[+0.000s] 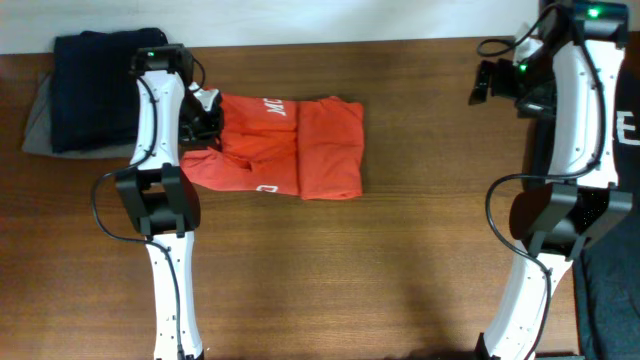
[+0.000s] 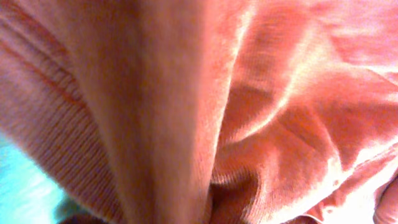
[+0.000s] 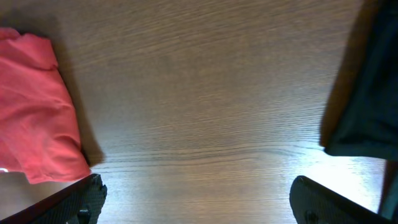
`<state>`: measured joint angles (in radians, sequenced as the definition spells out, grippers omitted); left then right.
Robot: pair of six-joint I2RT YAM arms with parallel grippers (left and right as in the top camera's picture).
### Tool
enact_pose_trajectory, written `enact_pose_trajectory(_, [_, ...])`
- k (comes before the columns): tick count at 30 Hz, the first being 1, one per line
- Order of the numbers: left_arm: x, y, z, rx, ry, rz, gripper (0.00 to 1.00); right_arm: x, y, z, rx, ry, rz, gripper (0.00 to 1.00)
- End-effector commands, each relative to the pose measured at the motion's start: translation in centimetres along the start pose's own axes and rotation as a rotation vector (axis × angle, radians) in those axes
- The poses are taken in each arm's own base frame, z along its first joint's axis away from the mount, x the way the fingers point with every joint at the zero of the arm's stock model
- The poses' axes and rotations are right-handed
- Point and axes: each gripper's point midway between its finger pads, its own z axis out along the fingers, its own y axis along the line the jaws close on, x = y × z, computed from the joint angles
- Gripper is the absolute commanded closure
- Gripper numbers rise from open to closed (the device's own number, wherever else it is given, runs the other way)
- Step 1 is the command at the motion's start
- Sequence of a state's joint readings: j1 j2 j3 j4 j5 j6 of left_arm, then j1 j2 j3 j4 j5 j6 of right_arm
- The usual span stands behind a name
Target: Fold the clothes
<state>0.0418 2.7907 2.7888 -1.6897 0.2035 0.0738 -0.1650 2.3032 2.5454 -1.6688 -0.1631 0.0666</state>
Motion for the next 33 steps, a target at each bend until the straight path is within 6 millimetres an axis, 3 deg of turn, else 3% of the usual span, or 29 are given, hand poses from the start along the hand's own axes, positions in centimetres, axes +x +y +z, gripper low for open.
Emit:
enact_pose_trajectory(1, [0.0,-0.9,-7.1,-0.091,-0.147,0.024,0.92,0.2,1.1,0.4,-0.012,0.009,-0.027,0.01])
enact_pose_trajectory(5, [0.5,-4.3,-10.7,-0.094,-0.228,0.078,0.92,0.4,1.3,0.7,-0.012,0.020,-0.032,0.01])
enact_pose_trajectory(10, [1.4,-9.4,-12.6,-0.115,-0.279,0.145,0.92,0.5,1.3,0.7,-0.011,0.025,-0.031,0.01])
enact_pose_trajectory(14, [2.3,-14.0,-11.0,-0.186,-0.260,0.252,0.91,0.8,1.3,0.7,-0.011,0.033,-0.030,0.01])
enact_pose_trajectory(16, [2.8,-16.6,-9.9,-0.184,-0.246,0.301,0.86,1.0,1.3,0.7,-0.010,0.041,-0.029,0.01])
enact_pose_trajectory(19, [3.2,-18.8,-8.7,-0.195,-0.236,0.347,0.85,1.3,1.3,0.7,-0.009,0.054,-0.027,0.01])
enact_pose_trajectory(27, [3.5,-19.1,-4.6,-0.265,-0.153,0.349,0.78,1.4,1.2,0.7,-0.009,0.061,-0.026,0.01])
enact_pose_trajectory(33, [3.5,-20.6,-1.1,-0.157,-0.085,0.353,0.74,1.4,1.2,0.7,-0.009,0.058,-0.027,0.01])
